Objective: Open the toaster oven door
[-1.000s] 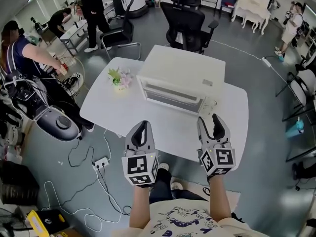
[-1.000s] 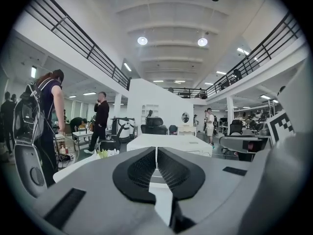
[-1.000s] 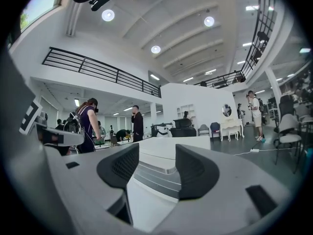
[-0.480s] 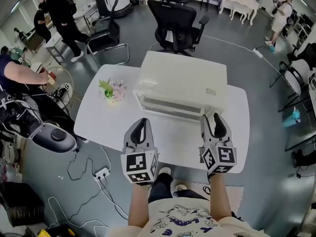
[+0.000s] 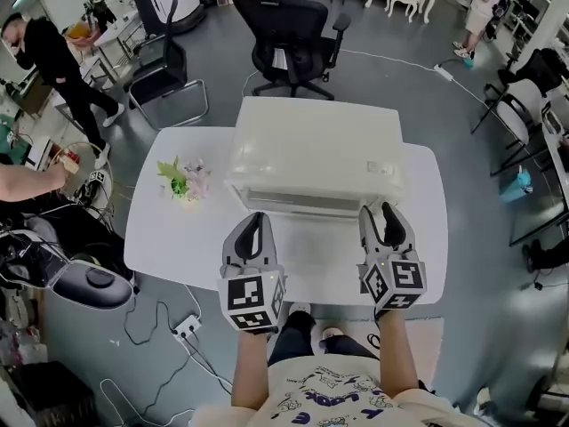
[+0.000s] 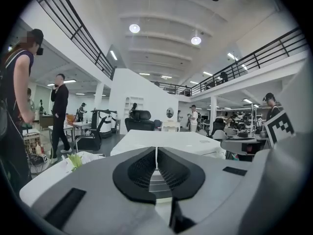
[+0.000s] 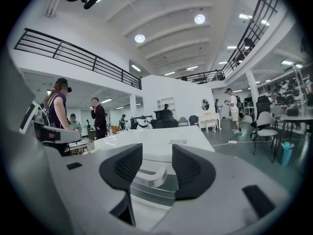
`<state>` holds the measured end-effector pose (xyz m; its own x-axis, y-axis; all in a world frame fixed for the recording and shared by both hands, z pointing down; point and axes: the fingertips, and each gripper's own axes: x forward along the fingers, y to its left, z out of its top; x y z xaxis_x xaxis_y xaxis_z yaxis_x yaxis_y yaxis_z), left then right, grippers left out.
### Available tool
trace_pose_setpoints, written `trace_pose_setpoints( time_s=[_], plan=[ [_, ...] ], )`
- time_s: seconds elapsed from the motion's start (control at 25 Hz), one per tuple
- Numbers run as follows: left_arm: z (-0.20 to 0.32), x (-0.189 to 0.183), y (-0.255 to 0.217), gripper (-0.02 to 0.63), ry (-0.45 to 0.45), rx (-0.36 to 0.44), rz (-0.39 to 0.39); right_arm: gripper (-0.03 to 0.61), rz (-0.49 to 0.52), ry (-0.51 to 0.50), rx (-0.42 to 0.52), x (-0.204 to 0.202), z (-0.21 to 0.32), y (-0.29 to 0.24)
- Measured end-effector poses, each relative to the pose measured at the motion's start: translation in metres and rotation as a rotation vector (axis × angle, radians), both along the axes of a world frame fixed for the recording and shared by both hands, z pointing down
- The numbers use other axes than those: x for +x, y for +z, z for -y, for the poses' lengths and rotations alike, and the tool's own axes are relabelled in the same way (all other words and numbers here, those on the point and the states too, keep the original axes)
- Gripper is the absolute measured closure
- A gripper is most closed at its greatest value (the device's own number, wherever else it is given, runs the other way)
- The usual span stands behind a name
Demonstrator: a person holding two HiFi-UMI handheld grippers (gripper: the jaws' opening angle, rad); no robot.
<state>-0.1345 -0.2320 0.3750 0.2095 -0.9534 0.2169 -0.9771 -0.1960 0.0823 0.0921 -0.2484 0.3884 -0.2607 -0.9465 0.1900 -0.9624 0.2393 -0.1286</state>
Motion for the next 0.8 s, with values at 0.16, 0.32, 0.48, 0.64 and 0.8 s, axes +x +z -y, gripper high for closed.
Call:
trace_pose_setpoints(
  time_s=[0.16,0.32,0.48,0.64,0.8],
  plan=[
    [0.012,0.0,0.005,0.601,0.029,-0.002,-0.005,0.393,-0.001,0.024,-0.015,-0.002,0.004,0.008],
    [0.021,-0.002,0.012,0.601,0.057,-0.006,-0.009,0.393,0.007,0.055,-0.029,-0.004,0.008,0.019],
    [0.026,-0.004,0.016,0.601,0.071,-0.01,-0.011,0.392,0.022,0.083,-0.053,-0.005,0.014,0.027],
    [0.028,-0.006,0.023,0.601,0.082,-0.022,-0.019,0.393,0.059,0.108,-0.11,-0.006,0.019,0.041],
    [0.031,-0.008,0.025,0.601,0.077,-0.026,-0.021,0.392,0.135,0.119,-0.167,-0.005,0.023,0.054]
  ],
)
